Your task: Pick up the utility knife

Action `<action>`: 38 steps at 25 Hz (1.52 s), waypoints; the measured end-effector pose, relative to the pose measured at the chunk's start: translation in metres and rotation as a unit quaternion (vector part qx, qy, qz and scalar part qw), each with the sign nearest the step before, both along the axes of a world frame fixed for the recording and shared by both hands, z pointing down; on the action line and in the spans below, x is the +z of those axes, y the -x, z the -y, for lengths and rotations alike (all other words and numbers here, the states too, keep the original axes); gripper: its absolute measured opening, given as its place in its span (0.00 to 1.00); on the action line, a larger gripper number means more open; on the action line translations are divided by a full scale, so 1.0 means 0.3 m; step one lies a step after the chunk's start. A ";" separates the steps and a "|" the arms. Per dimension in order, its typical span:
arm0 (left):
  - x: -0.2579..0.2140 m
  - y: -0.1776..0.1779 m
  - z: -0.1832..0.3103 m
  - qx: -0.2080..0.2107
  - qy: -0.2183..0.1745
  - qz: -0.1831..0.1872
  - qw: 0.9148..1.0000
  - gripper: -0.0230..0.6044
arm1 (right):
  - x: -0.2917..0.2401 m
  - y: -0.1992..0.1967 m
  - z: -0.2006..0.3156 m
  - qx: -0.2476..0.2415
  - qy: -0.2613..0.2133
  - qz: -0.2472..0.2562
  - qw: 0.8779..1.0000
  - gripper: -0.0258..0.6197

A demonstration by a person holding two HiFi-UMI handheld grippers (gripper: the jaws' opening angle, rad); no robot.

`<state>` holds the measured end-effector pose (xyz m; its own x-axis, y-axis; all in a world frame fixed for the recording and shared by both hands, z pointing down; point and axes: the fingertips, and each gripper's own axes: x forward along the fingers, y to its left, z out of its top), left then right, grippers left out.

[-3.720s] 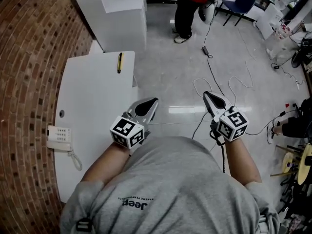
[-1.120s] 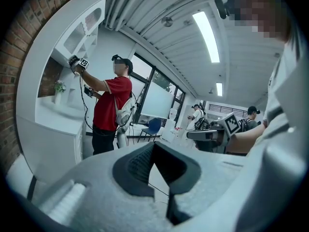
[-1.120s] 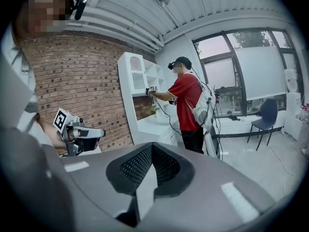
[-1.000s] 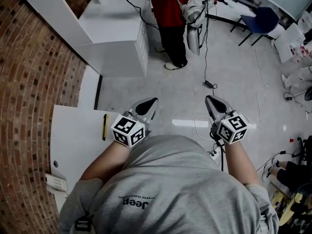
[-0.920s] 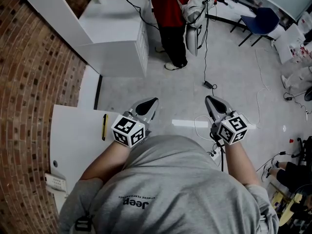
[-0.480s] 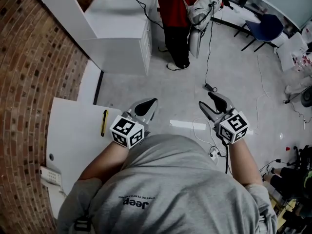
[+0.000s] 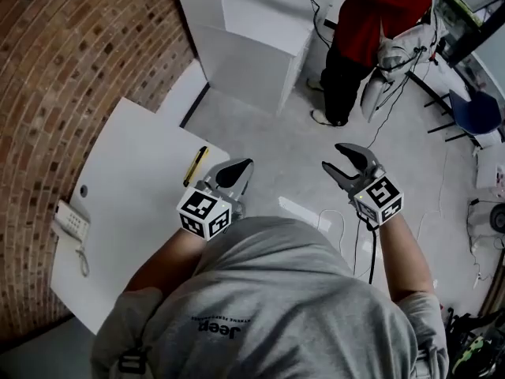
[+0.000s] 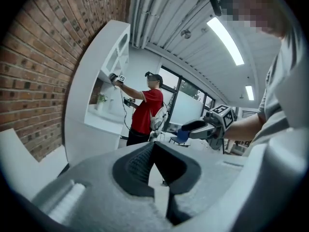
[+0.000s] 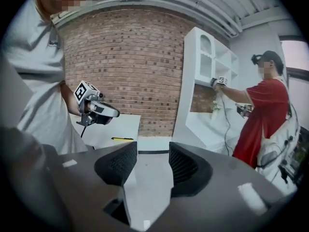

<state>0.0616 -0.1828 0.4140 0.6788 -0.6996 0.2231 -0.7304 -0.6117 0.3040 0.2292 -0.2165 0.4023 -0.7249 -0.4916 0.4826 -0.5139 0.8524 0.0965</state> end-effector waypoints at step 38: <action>0.384 1.103 -0.528 -0.429 0.095 -0.052 0.897 0.04 | 0.944 1.293 -0.137 -0.660 -0.096 -0.402 0.627 0.37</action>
<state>-0.2693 -0.0243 0.5293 -0.0680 -0.9304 0.3601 -0.8695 0.2323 0.4360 -0.1587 -0.1755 0.6855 -0.1210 0.1754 0.9770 0.9079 0.4175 0.0375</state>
